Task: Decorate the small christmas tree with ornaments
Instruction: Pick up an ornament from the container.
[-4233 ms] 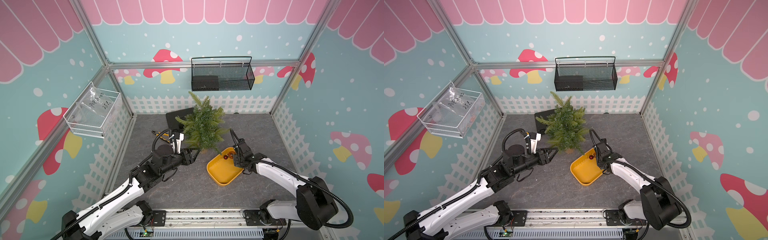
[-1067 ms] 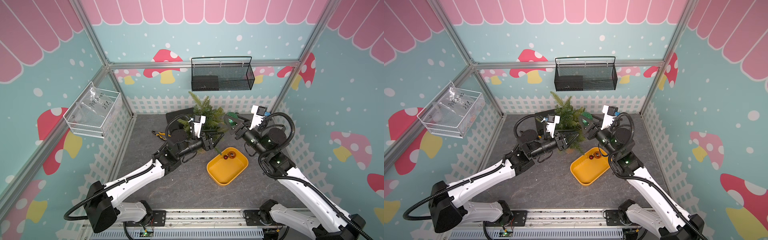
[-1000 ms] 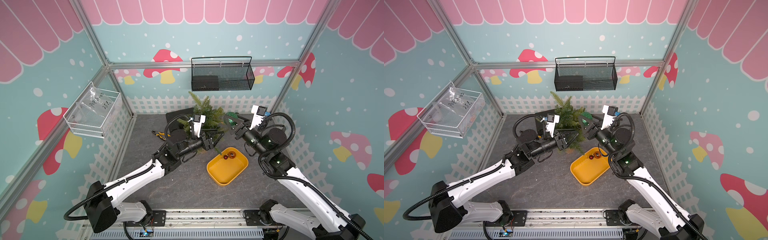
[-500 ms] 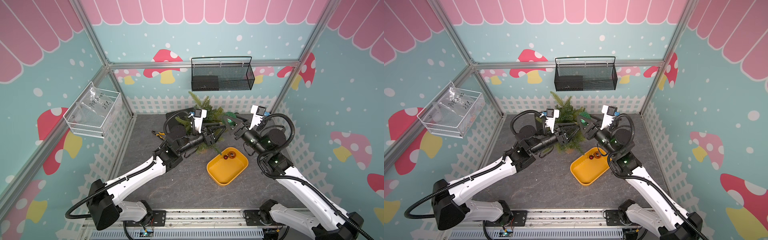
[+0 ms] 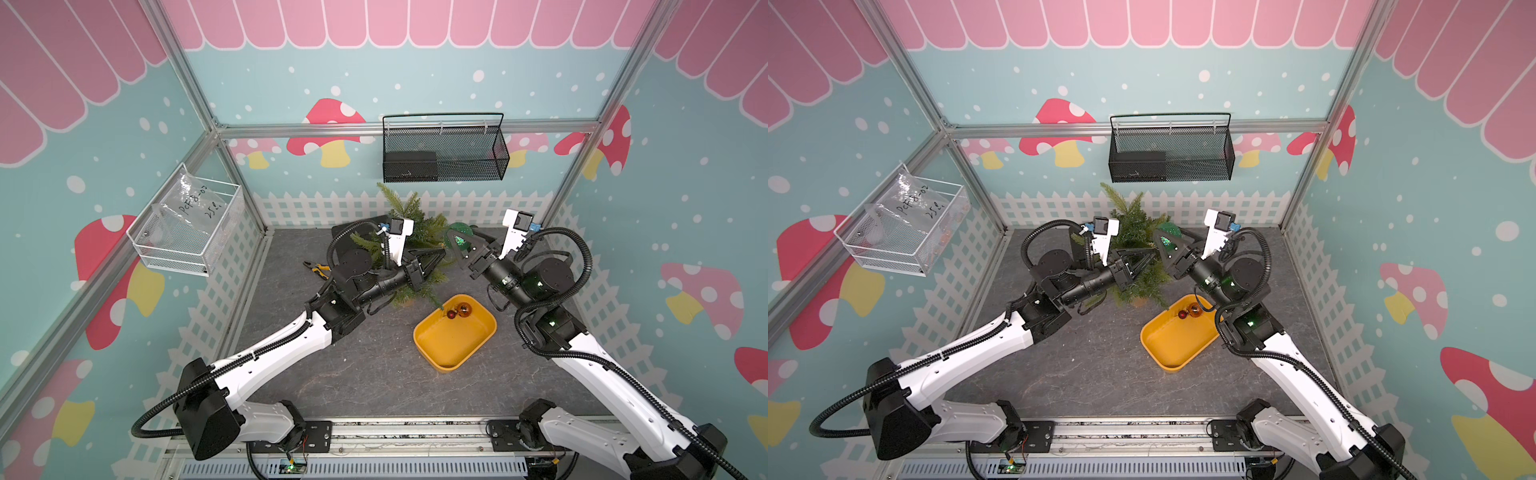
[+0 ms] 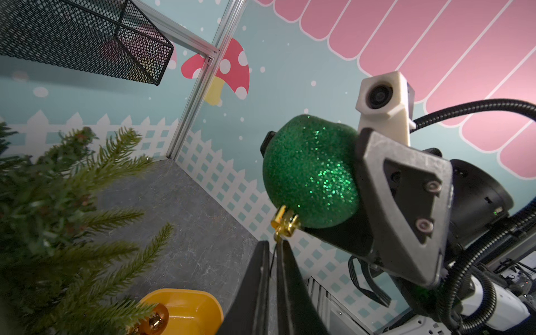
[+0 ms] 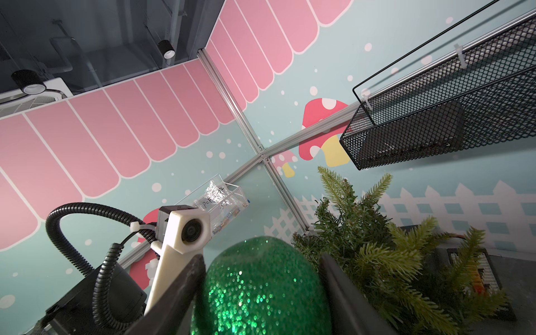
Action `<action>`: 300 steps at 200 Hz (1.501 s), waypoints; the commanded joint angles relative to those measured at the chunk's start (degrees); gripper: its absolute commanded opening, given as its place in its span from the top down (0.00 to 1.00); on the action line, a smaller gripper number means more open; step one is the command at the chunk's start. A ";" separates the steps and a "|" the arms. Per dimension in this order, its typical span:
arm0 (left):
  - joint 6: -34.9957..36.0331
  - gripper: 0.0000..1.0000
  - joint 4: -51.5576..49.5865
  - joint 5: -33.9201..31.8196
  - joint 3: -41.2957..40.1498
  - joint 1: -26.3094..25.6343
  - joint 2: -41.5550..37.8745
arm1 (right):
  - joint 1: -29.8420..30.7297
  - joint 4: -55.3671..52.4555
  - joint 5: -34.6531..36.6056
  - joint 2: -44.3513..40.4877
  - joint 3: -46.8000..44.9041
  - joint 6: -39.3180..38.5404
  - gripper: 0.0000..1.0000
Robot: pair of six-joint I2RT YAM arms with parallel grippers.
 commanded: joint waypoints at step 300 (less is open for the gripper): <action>3.70 1.00 -13.61 -0.77 9.97 8.44 3.67 | 0.12 5.77 11.42 11.21 4.69 -10.38 0.47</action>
